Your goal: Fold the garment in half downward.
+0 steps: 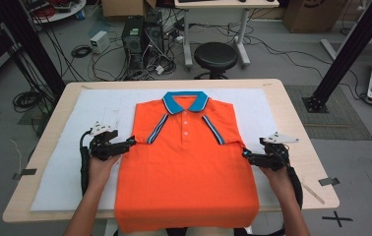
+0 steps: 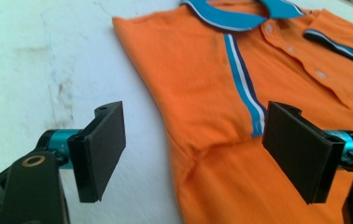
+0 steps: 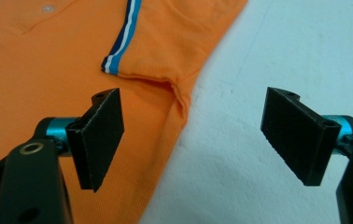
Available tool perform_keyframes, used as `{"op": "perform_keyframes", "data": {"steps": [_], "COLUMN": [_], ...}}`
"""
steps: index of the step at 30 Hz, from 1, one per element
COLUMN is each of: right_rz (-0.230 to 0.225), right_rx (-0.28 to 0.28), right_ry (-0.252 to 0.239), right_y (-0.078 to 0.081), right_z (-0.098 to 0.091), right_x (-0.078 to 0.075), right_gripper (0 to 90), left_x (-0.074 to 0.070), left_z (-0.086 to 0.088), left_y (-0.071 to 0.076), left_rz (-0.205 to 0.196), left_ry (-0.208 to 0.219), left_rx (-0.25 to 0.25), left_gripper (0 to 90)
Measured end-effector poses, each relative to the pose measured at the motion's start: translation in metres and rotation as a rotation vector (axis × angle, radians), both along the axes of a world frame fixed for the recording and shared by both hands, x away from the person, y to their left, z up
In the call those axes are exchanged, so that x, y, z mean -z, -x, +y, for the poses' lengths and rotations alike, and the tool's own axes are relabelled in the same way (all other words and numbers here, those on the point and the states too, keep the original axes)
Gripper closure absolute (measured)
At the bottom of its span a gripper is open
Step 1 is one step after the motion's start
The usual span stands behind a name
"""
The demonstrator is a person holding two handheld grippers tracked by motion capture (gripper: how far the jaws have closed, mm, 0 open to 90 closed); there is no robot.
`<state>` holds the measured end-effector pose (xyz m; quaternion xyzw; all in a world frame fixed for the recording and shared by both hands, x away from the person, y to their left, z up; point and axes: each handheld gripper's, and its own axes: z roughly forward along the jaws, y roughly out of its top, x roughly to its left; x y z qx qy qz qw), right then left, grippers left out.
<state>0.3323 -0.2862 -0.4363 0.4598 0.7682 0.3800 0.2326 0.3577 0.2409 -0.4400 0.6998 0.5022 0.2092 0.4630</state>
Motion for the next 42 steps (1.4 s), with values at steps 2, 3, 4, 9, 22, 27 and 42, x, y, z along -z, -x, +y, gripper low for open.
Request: {"op": "perform_keyframes", "data": {"steps": [2,3,4,9,22,27,42], "right_rz": [0.007,0.007,0.009,0.03,0.068,0.117,0.166], "right_rx": [-0.004,-0.004,-0.001,0.002,0.002,0.003,-0.046], "right_ry": [-0.002,-0.002,-0.005,0.011,0.045,0.031,0.039], "right_y": [0.003,0.003,0.004,0.011,0.03,0.034,0.046], "right_z": [-0.001,-0.001,-0.001,0.001,0.008,0.007,0.011], "right_x": [0.0,0.0,0.0,0.003,0.009,0.011,0.011], "right_gripper": [24.8,24.8,24.8,25.2,38.1,52.9,78.0], "left_x": [0.005,0.005,0.006,0.006,0.012,0.014,0.015], "left_z": [0.0,0.0,0.0,0.001,0.002,0.005,0.004], "left_y": [0.009,0.009,0.011,0.022,0.05,0.06,0.093], "left_rz": [0.014,0.014,0.019,0.055,0.144,0.157,0.133], "left_ry": [-0.001,-0.001,-0.004,0.002,-0.059,-0.063,-0.1], "left_rx": [0.015,0.015,0.019,0.032,0.043,0.047,0.015], "left_gripper": [22.6,23.2,23.2,23.2,29.9,42.4,65.3]}}
